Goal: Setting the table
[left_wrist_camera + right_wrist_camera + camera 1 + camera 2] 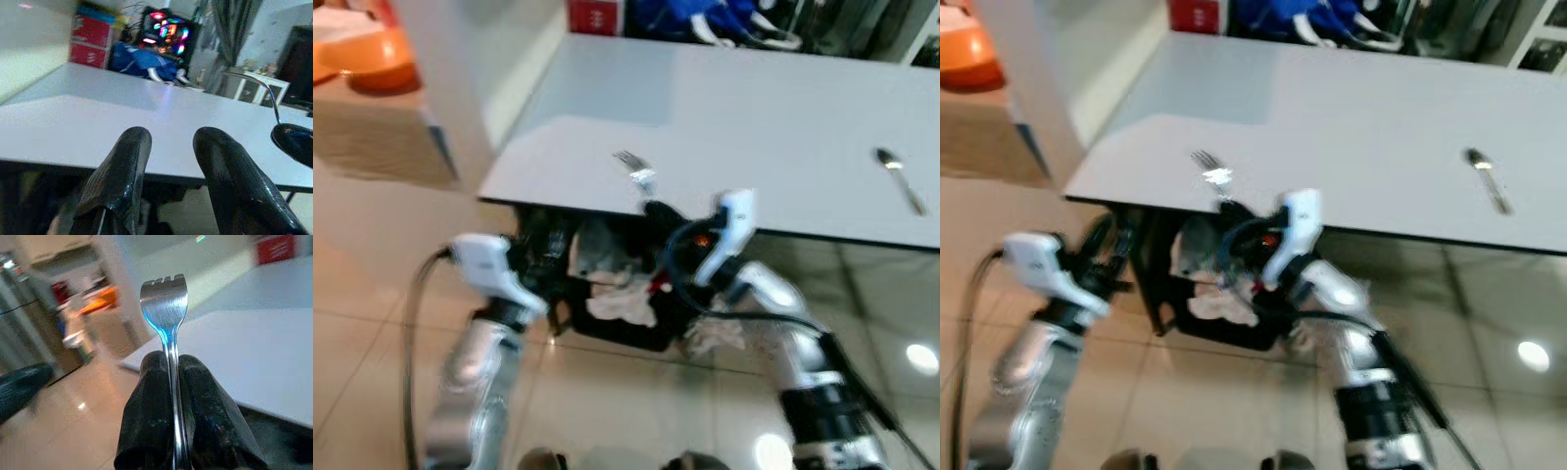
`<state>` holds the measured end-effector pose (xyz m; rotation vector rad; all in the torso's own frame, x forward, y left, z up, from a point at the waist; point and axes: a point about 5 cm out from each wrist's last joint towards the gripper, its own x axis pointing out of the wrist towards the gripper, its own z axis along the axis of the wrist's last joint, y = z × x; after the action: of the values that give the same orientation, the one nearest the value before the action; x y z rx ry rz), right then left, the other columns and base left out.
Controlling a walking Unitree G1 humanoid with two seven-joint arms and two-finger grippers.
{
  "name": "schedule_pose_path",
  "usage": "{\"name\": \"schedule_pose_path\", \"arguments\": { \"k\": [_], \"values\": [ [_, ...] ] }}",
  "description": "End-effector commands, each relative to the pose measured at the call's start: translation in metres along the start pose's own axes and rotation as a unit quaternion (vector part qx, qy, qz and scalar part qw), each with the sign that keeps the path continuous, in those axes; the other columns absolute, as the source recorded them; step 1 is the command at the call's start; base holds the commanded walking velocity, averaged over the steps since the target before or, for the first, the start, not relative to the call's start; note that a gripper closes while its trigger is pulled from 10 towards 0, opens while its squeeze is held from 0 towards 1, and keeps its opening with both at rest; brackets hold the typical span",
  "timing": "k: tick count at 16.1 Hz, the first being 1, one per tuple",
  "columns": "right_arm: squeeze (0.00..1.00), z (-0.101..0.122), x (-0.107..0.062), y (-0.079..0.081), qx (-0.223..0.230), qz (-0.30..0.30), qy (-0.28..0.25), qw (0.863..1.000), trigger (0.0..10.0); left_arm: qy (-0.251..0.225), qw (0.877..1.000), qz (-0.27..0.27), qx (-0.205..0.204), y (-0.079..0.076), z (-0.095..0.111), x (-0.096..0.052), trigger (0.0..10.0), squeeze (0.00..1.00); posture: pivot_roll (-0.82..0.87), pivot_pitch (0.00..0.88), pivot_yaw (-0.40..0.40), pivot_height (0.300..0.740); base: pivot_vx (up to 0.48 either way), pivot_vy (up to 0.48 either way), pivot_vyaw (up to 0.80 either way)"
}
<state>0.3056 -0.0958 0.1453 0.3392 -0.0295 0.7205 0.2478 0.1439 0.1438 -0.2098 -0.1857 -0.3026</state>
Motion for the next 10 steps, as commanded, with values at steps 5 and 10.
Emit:
{"name": "schedule_pose_path", "arguments": {
  "k": [5, 10],
  "values": [
    [0.00, 0.0018, 0.0059, 0.0028, -0.020, -0.004, -0.004, 1.000, 10.0, -0.007, 1.000, 0.005, 0.013, 0.0044, 0.0047, 0.0010, 10.0, 0.00, -0.10, 0.104, -0.003, 0.740, 0.000, -0.457, 0.00],
    [0.00, -0.0039, 0.0050, 0.0000, -0.035, -0.020, 0.007, 0.999, 10.0, -0.003, 1.000, 0.003, 0.012, 0.0035, 0.0025, 0.0005, 10.0, 0.00, -0.10, 0.106, -0.002, 0.740, 0.000, -0.458, 0.00]
  ]
}}
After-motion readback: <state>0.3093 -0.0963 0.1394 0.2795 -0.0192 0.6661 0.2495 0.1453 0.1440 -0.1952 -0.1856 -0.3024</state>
